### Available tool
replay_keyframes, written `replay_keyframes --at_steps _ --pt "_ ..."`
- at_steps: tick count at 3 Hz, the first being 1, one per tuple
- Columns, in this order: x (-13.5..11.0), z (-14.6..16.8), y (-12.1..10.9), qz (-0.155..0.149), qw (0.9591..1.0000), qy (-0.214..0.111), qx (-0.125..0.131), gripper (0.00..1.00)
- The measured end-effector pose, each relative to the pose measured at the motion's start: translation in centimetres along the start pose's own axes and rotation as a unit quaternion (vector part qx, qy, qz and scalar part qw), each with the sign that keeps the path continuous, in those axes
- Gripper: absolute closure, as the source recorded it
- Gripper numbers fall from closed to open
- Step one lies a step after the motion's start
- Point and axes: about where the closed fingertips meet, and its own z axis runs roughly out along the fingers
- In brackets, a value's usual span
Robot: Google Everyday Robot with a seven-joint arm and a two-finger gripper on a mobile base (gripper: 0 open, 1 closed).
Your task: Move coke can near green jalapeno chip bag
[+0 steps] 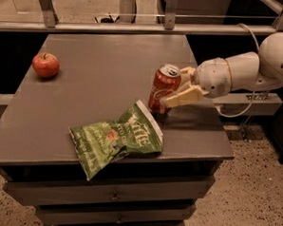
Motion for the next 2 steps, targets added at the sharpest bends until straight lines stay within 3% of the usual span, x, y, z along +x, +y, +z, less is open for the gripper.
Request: replay_keyframes --at_steps 1,2 --pt "0.2 0.9 2.0 -0.025 0.999 -0.001 -0.036 0.3" --pt "1.0 1.6 3.6 -0.04 0.9971 0.012 -0.064 0.01"
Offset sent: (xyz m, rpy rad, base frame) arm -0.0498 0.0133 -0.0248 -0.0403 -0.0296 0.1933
